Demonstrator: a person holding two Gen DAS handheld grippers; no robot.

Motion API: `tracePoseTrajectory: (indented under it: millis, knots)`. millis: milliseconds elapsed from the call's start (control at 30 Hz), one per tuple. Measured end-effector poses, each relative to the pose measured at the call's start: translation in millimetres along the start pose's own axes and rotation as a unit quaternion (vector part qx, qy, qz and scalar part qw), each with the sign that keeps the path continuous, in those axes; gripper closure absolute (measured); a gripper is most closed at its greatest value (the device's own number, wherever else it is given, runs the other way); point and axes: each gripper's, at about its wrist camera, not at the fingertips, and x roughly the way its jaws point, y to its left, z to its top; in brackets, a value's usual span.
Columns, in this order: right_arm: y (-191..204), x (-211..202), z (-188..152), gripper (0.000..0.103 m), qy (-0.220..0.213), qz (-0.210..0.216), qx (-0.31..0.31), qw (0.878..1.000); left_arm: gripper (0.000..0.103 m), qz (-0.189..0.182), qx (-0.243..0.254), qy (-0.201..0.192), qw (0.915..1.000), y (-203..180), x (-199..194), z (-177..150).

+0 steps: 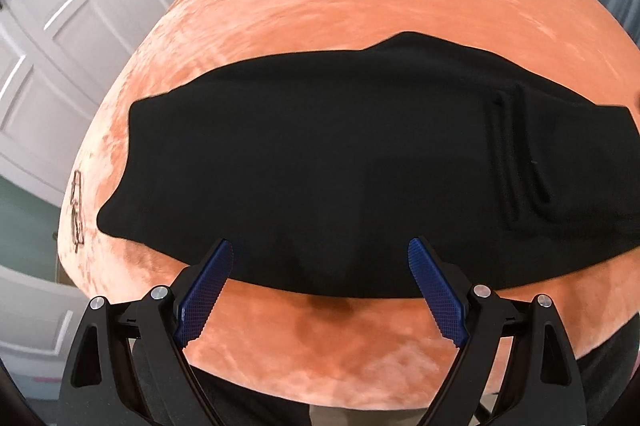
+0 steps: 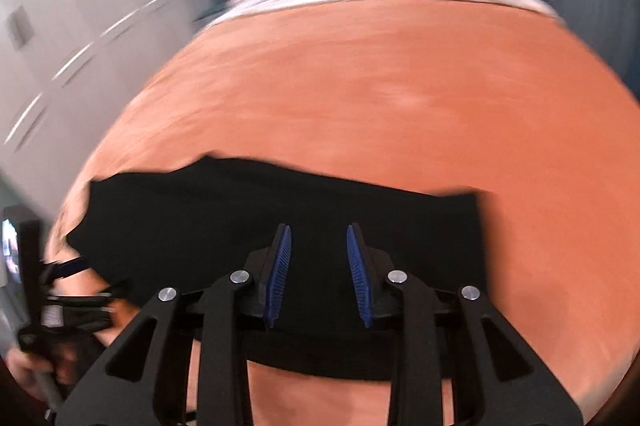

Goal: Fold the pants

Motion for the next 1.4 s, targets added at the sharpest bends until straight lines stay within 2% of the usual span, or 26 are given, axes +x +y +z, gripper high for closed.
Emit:
tracePoseTrajectory:
  millis: [100,167,267,333,400,433,467,600,700,767,833,900,933,1000,1100,1233,1300,1400]
  knots:
    - [40,56,33,0.075,0.024,-0.002,-0.042,0.999,0.016,0.006,-0.002,0.001,1.0000,14,5,-1]
    - [48,91,53,0.074,0.035,-0.010,-0.048,0.998,0.016,0.014,0.003,-0.001,0.9999,21,8,-2]
    - [62,138,77,0.073,0.075,-0.014,-0.067,0.995,0.016,0.020,0.009,-0.006,0.9997,34,14,1]
    - [70,166,79,0.072,0.115,-0.011,-0.088,0.989,0.016,0.021,0.010,-0.009,0.9997,42,19,5]
    - [81,188,75,0.071,0.138,-0.017,-0.112,0.984,0.016,0.021,0.008,-0.012,0.9997,49,24,8]
    - [88,194,72,0.080,0.135,-0.028,-0.136,0.981,0.016,0.020,0.006,-0.011,0.9997,53,28,10]
    - [93,199,74,0.094,0.133,-0.034,-0.154,0.978,0.016,0.018,0.005,-0.010,0.9998,54,30,12]
    - [94,209,100,0.101,0.112,-0.054,-0.139,0.982,0.016,0.011,-0.005,-0.001,0.9999,62,47,17]
    - [97,226,96,0.103,0.110,-0.076,-0.154,0.979,0.015,0.006,-0.015,0.003,0.9999,66,53,20]
    - [96,218,97,0.103,0.105,-0.069,-0.136,0.983,0.015,0.005,-0.018,0.003,0.9998,69,53,21]
    - [88,190,99,0.103,0.070,-0.043,-0.091,0.992,0.015,0.008,-0.018,-0.001,0.9998,72,52,21]
    - [89,158,90,0.103,0.043,-0.017,-0.073,0.996,0.015,0.011,-0.020,0.000,0.9997,74,51,20]
    - [93,148,79,0.103,0.049,0.006,-0.072,0.996,0.015,0.008,-0.023,0.002,0.9997,76,51,20]
    - [104,152,61,0.103,0.082,0.026,-0.084,0.993,0.015,0.006,-0.030,0.004,0.9995,77,51,20]
    - [119,190,48,0.103,0.115,-0.005,-0.117,0.986,0.015,0.014,-0.027,0.003,0.9995,76,51,21]
    - [127,207,77,0.103,0.098,-0.011,-0.085,0.992,0.016,0.021,-0.029,0.007,0.9993,76,48,21]
    - [131,192,82,0.103,0.082,0.004,-0.073,0.994,0.016,0.020,-0.030,0.009,0.9993,78,48,20]
    - [140,155,68,0.103,0.055,0.022,-0.085,0.995,0.016,0.013,-0.035,0.007,0.9993,87,50,19]
